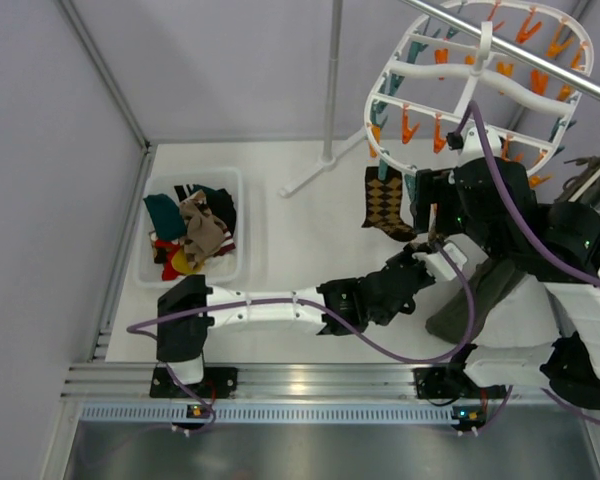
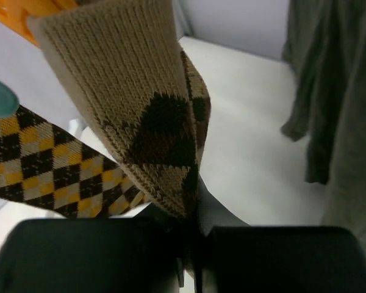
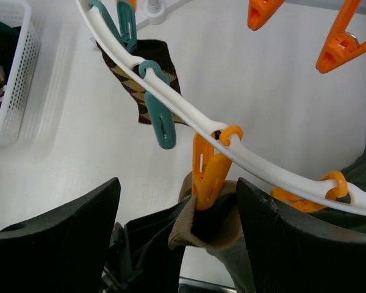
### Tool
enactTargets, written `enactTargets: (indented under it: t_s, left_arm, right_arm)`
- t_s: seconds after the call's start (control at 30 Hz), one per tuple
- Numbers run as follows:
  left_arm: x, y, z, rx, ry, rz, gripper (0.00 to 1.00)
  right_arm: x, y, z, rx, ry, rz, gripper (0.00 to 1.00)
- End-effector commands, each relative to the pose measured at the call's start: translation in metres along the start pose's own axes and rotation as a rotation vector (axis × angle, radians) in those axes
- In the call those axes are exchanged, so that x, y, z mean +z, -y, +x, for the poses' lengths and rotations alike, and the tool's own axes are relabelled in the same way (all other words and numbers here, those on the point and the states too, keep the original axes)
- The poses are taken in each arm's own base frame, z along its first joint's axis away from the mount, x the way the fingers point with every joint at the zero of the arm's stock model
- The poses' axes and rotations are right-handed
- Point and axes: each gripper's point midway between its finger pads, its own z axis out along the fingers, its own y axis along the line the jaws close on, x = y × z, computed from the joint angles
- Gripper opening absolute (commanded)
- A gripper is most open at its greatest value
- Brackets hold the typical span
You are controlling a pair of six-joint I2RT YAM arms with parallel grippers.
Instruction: Remove the socks clipped to the hanger
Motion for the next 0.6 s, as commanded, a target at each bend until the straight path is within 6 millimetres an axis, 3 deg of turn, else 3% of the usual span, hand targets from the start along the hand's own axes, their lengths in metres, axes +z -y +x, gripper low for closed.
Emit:
enactTargets:
  t_s: [0.0, 0.23, 0.37, 0.57]
  left_arm:
    - [-0.023, 0.006, -0.042, -0.193, 0.115, 0.127, 0.00]
    - [-0.038, 0.012, -0.051, -0.210, 0.132, 0.158, 0.00]
    - [-0.041, 0.021, -0.053, -0.210, 0.139, 0.187, 0.00]
    - [-0.040, 0.038, -0.054, -0.177, 0.137, 0.192, 0.00]
  right_arm:
    - [-0.010, 0.006, 0.002, -0.010, 0.014, -0.014, 0.74]
    - [0.007, 0.013, 0.011, -0.058, -0.045, 0.113, 0.74]
    - [0.006, 0.024, 0.006, -0.067, -0.020, 0.212, 0.72]
    - [0.012, 0.020, 0.002, -0.114, -0.007, 0.280, 0.72]
